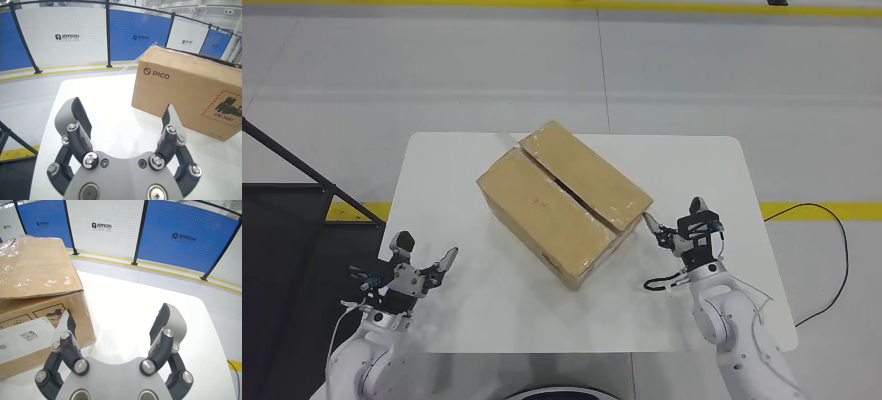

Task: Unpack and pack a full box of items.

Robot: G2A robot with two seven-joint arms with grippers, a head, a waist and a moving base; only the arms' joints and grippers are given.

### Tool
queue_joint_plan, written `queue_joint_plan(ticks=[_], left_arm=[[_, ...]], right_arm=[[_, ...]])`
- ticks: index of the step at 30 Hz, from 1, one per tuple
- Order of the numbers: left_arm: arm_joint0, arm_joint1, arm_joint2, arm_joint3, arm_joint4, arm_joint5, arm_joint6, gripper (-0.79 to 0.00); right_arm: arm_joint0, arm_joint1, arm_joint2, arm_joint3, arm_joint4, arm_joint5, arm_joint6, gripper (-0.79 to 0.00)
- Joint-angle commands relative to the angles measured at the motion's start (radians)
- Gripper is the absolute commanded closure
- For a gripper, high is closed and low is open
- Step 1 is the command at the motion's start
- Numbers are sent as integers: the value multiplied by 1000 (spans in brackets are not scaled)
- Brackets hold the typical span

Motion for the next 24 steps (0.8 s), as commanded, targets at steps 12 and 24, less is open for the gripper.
queue_joint_plan(ticks=[12,24], left_arm=[[7,-13,-21,-20,-53,137,-41,-785],[-206,-19,-34,113,-112,199,-137,-785]], right_arm=[[47,-7,7,15,-6,27,-9,-785],[-142,23,172,-245,-66,-122,-71,-785]])
